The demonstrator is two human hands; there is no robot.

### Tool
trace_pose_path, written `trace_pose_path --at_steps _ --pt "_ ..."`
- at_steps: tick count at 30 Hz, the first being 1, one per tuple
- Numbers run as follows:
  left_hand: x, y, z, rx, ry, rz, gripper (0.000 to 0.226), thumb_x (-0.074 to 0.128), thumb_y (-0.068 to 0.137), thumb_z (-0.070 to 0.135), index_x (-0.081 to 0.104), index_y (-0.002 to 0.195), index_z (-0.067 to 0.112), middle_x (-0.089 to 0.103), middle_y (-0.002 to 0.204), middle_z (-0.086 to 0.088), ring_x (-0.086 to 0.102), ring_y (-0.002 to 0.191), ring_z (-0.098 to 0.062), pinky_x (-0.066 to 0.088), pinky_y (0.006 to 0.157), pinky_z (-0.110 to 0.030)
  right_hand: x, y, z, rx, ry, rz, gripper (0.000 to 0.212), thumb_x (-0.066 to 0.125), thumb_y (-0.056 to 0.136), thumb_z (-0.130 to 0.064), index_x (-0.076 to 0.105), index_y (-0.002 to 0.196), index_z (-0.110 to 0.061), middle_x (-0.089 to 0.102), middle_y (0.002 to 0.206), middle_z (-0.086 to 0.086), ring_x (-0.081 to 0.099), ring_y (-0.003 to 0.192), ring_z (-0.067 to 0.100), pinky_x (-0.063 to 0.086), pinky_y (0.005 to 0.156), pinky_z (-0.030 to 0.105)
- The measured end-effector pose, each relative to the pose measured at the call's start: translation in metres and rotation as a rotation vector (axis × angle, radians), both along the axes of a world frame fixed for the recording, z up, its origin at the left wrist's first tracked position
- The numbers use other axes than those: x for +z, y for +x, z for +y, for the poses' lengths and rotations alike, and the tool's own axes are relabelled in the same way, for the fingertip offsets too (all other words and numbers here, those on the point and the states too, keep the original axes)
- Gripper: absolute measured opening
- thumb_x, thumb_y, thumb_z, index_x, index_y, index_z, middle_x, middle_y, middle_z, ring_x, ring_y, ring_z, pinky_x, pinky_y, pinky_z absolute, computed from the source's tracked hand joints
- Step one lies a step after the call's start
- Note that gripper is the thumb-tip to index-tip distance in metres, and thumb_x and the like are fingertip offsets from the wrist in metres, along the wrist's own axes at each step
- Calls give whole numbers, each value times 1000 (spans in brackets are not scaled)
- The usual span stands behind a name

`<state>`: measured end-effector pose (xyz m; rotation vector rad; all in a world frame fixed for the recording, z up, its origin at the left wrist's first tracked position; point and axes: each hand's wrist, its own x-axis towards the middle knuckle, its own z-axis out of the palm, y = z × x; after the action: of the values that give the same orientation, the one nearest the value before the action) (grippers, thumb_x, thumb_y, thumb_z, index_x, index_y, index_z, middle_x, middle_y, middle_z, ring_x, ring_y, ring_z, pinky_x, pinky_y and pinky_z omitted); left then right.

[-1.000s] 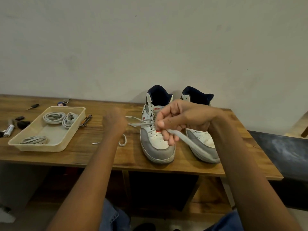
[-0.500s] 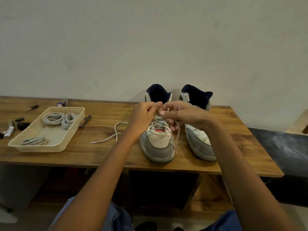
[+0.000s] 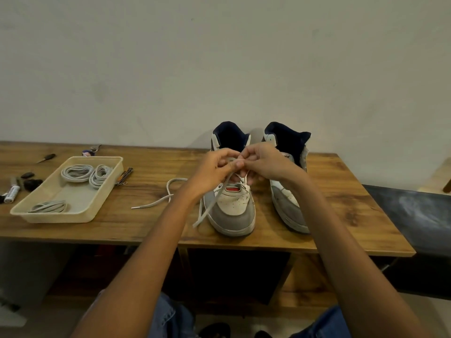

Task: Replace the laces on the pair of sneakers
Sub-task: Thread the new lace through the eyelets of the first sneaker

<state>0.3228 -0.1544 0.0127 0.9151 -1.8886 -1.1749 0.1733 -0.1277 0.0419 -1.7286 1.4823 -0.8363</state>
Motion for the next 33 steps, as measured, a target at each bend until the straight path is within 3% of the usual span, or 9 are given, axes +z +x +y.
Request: trace_pose_path --at_steps 4,8,12,15,19,22,25,28,33 --pt "-3 10 -4 53 34 -20 11 58 88 7 68 91 12 65 72 -1 61 59 -6 55 64 -22 -2 -8 -1 -44 -45 -52 12 62 90 -16 62 91 -4 64 65 2 58 49 7 40 43 11" --pt "-8 13 -9 161 -46 -82 18 60 88 6 68 102 1 67 81 -7 62 65 -9 56 64 -21 -7 -13 -4 -90 -109 -74 7 63 88 -7 66 90 -2 64 64 0 58 50 3 43 47 12" --pt "-10 3 -6 150 -81 -8 25 63 86 6 66 110 5 69 86 -4 65 71 -9 56 65 -20 -15 -1 -8 -71 -149 16 8 66 86 -11 67 90 -4 68 74 6 63 58 9 51 56 12" --pt "-13 3 -11 331 -183 -59 18 64 85 5 70 102 5 69 81 -6 60 60 -4 50 58 -12 -25 6 -14 -290 -272 117 13 63 90 -20 69 90 -9 67 76 3 62 61 10 52 59 19" --pt "-18 6 -15 457 -311 -123 17 63 86 7 72 100 9 68 87 3 59 72 -1 46 70 -7 -51 11 -17 -489 -298 353 32 61 90 -32 68 80 -3 62 68 3 58 64 16 50 65 30" --pt "-21 1 -14 424 -343 -204 15 64 86 10 72 99 8 71 94 -5 64 85 -11 45 76 -13 -68 21 -16 -525 -306 318 31 64 88 -30 64 72 -4 60 65 5 55 62 16 44 59 27" --pt "-22 -9 -9 413 -373 -270 15 64 87 11 72 99 7 70 96 -6 60 84 -8 40 69 -6 -71 24 -14 -539 -334 254 26 64 86 -24 67 69 -4 62 62 6 55 58 14 42 58 24" --pt "-25 -17 -8 402 -378 -340 16 62 88 12 71 100 7 69 97 -8 60 87 -12 43 73 -14 -71 22 -9 -520 -343 209 22 62 85 -19 71 71 -4 66 64 7 59 61 16 42 56 21" --pt "-27 -21 -9 393 -394 -457 18 57 91 12 70 101 5 68 96 -11 62 87 -18 41 72 -19 -76 15 -7 -566 -327 33 15 61 85 -17 74 84 -9 64 68 -5 59 66 8 53 69 27"
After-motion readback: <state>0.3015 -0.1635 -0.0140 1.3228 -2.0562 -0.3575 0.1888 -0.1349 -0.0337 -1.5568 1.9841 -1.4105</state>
